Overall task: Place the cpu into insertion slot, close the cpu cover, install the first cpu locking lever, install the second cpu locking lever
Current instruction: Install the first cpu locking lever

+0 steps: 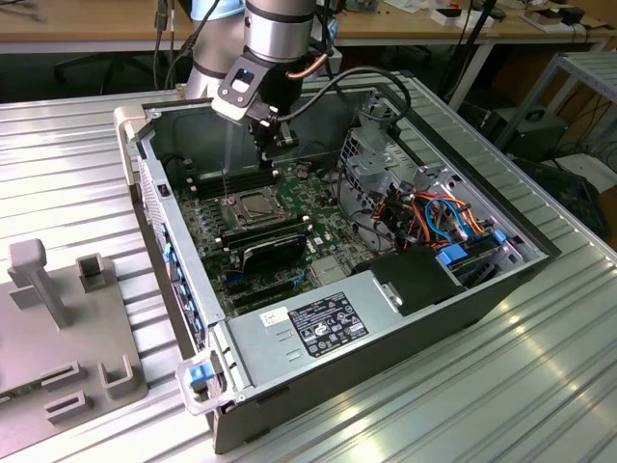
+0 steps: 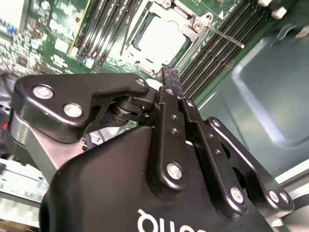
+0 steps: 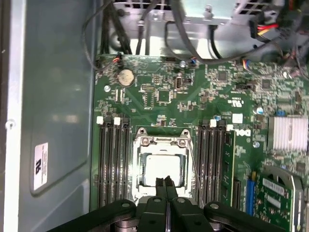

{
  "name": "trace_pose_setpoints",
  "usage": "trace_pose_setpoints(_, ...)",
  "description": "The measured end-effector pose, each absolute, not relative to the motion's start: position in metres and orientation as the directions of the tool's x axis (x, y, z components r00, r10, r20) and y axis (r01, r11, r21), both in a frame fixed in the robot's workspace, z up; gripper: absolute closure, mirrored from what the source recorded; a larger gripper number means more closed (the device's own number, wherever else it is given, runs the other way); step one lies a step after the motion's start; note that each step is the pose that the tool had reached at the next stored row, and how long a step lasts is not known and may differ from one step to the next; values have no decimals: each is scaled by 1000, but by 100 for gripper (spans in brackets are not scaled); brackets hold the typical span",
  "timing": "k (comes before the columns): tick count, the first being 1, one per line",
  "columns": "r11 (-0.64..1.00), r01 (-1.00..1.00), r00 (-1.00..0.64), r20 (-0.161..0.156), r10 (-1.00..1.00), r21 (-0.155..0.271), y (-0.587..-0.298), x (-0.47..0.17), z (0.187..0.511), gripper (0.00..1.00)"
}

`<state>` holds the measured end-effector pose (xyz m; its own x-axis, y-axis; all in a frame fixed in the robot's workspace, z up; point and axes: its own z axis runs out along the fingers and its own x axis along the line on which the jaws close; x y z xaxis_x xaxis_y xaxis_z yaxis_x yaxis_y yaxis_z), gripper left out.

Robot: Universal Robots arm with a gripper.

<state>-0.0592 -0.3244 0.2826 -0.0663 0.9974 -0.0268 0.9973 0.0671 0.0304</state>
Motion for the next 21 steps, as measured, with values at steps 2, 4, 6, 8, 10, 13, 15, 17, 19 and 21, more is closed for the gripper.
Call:
trace_pose_setpoints(2,115,993,-114,-27,993,30,-324,-59,283,89)
trace_pose_setpoints(4,163,986,-162,-27,986,30,-324,-59,283,89)
trace_pose_setpoints(6,185,982,-184,-27,983,30,-324,-59,283,89)
trace_pose_setpoints(8,219,975,-218,-27,975,30,-324,-59,283,89)
trace_pose_setpoints(10,238,971,-237,-27,971,30,-324,-59,283,89)
trace_pose_setpoints(13,264,964,-264,-27,964,30,-324,-59,282,89)
trace_pose_setpoints(15,277,961,-276,-27,961,30,-324,-59,283,89)
trace_pose_setpoints(17,291,956,-291,-27,956,30,-324,-59,283,89)
trace_pose_setpoints(19,305,952,-304,-27,952,31,-324,-59,282,89)
trace_pose_setpoints(21,322,946,-321,-26,947,31,-325,-59,283,89)
